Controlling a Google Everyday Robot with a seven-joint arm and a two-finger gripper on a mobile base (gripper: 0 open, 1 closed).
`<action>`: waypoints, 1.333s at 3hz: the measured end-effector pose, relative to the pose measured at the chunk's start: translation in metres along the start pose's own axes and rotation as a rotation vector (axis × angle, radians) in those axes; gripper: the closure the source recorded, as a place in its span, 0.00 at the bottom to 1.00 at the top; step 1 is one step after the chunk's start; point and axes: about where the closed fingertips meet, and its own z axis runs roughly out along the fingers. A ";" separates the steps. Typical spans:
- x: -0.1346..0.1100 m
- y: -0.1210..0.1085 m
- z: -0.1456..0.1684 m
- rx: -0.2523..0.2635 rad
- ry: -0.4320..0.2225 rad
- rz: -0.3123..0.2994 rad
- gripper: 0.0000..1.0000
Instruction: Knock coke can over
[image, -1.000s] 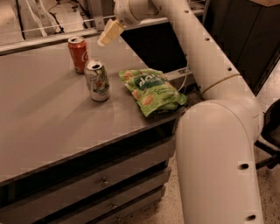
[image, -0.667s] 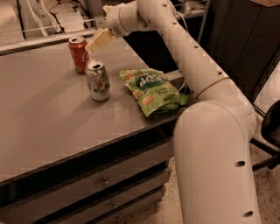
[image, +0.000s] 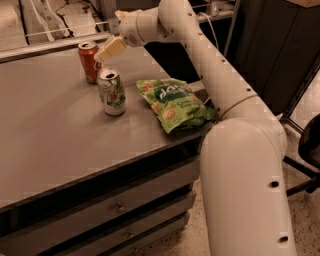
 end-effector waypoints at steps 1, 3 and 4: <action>-0.007 0.016 0.019 -0.052 -0.136 0.048 0.00; -0.020 0.049 0.034 -0.150 -0.201 0.089 0.00; -0.026 0.067 0.023 -0.184 -0.172 0.109 0.00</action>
Offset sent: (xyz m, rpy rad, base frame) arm -0.0297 0.0568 -0.0065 0.2714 0.0497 0.2134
